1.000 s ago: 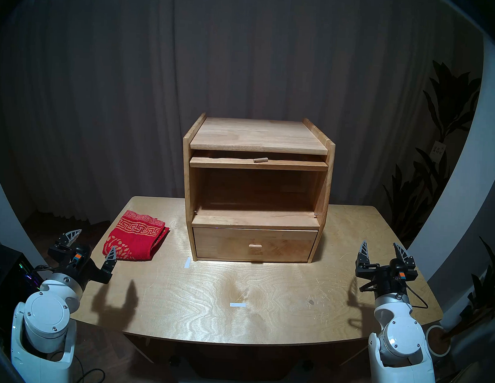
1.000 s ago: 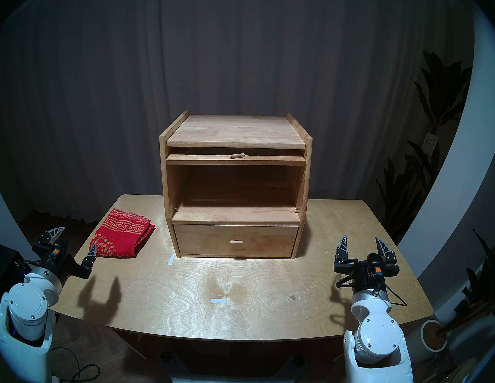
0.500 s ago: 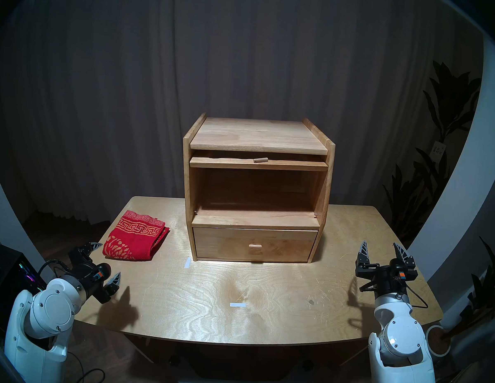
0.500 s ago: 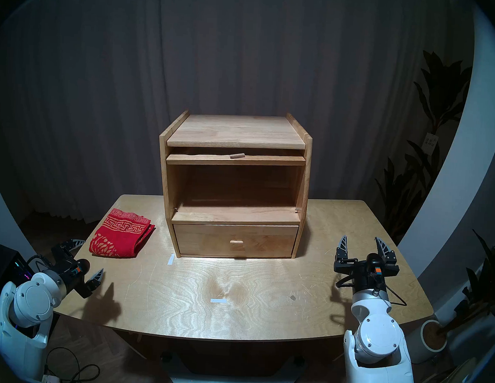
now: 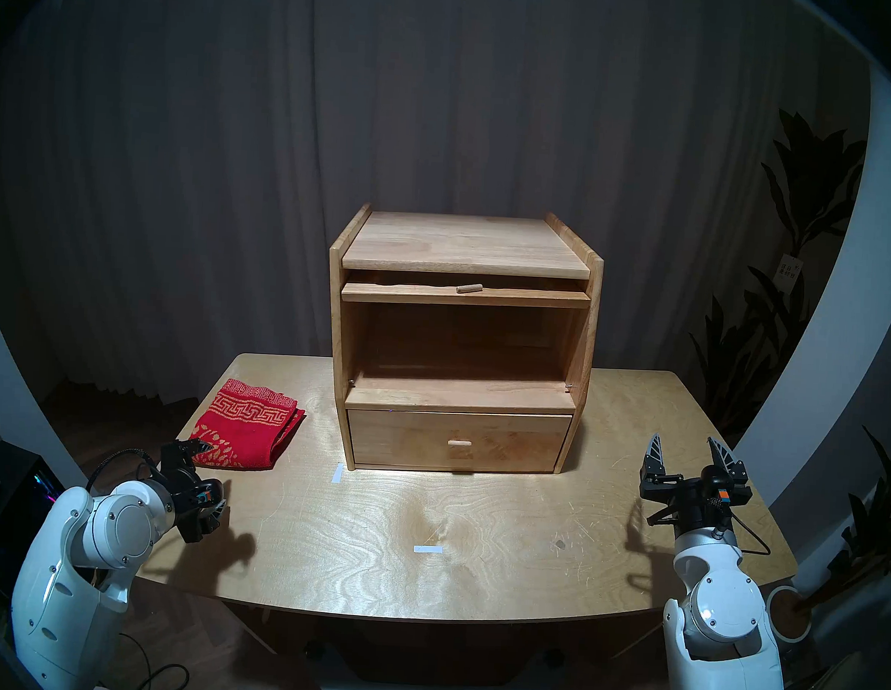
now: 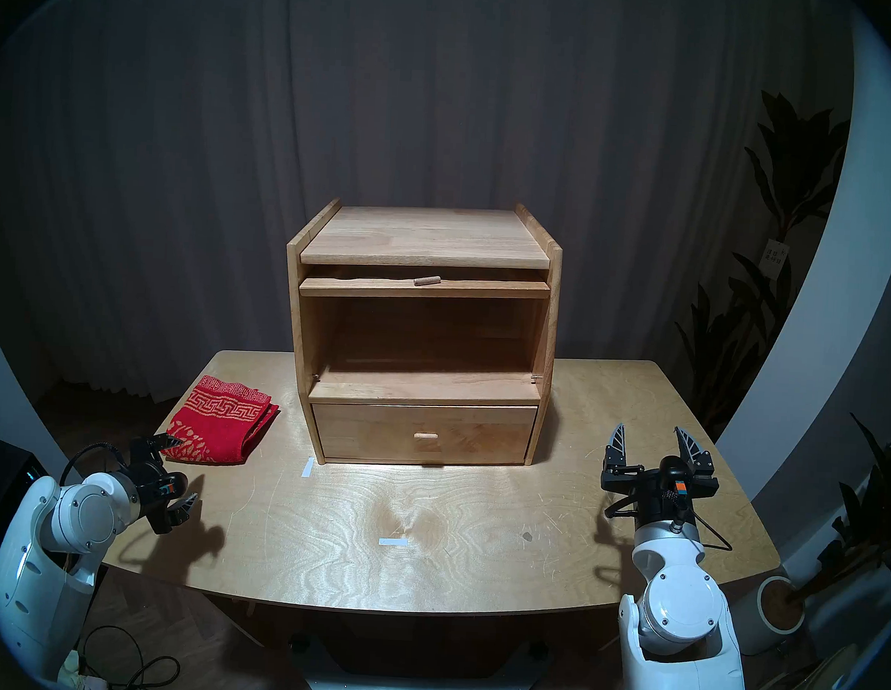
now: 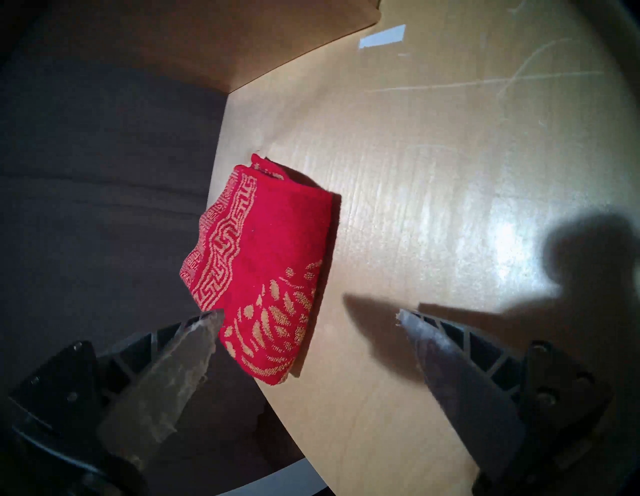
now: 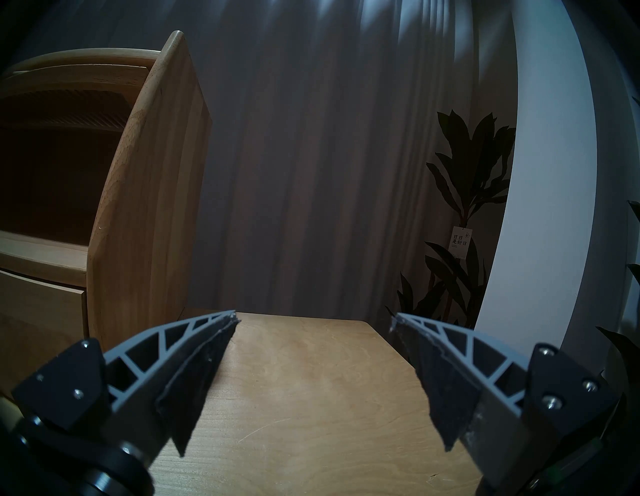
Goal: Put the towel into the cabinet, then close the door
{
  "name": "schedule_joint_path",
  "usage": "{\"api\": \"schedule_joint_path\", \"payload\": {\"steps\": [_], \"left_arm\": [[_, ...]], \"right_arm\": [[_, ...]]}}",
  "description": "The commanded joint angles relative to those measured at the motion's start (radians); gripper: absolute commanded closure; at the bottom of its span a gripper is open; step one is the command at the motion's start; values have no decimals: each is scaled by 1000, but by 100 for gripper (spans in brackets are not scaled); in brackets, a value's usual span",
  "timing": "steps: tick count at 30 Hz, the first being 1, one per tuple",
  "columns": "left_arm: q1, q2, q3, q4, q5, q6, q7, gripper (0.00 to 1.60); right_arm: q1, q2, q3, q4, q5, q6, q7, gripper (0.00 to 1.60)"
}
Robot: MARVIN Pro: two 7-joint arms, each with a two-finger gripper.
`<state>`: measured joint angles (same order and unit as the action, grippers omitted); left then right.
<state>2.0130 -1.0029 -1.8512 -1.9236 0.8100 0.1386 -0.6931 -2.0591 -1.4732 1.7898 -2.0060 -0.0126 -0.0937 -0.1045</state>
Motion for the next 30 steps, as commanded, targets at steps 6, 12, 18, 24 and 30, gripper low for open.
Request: {"api": "schedule_joint_path", "payload": {"steps": [6, 12, 18, 24, 30], "left_arm": [[-177, 122, 120, 155, 27, 37, -4, 0], [-237, 130, 167, 207, 29, 65, 7, 0], [-324, 124, 228, 289, 31, 83, 12, 0], [-398, 106, 280, 357, 31, 88, 19, 0], [-457, 93, 314, 412, 12, 97, -36, 47]], "right_arm": [[1, -5, -3, -26, 2, -6, -3, 0], [0, -6, -3, -28, 2, -6, -3, 0], [0, -7, -3, -29, 1, -6, -2, 0], [0, -9, -2, -30, 1, -6, -2, 0], [-1, -11, -2, -31, 0, -6, -1, 0]]}}
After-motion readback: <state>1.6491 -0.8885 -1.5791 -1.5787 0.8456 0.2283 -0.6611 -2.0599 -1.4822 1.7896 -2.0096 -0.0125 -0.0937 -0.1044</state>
